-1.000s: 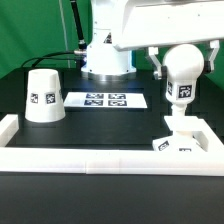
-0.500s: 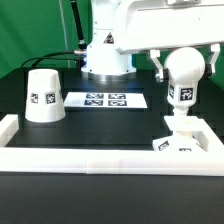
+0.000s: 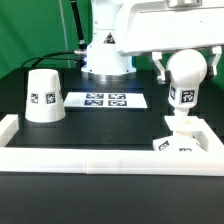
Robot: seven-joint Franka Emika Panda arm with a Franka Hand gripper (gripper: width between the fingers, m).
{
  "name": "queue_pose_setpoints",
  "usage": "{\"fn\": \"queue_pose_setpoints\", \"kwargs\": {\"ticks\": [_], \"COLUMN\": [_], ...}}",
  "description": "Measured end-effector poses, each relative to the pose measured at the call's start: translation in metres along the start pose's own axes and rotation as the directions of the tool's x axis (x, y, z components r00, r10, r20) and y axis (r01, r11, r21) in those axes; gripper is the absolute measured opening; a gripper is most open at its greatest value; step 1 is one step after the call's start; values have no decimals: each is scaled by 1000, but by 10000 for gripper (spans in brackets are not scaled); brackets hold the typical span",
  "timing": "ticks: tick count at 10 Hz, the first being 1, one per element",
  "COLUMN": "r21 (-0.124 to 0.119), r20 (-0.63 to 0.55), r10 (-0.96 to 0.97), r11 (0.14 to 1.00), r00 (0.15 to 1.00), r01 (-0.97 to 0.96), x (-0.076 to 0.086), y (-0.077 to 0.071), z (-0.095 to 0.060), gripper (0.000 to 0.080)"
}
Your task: Assemble lamp
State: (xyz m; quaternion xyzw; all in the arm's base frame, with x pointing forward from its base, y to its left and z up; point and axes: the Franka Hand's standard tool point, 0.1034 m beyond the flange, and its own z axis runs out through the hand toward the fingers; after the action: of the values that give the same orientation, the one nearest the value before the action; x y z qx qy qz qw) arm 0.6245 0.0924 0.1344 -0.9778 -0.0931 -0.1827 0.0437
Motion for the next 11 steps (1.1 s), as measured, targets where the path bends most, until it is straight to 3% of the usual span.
{"fn": "queue_pose_setpoints", "kwargs": {"ticks": [5,11], "r21": [4,1], "r20": [0,1], "r10": [-7,-7], "r11": [1000,1000], "r00": [1000,1000], "r01": [7,7], "x": [1,2], "y": [-6,-1], "z": [1,1], "gripper": [577,577]}}
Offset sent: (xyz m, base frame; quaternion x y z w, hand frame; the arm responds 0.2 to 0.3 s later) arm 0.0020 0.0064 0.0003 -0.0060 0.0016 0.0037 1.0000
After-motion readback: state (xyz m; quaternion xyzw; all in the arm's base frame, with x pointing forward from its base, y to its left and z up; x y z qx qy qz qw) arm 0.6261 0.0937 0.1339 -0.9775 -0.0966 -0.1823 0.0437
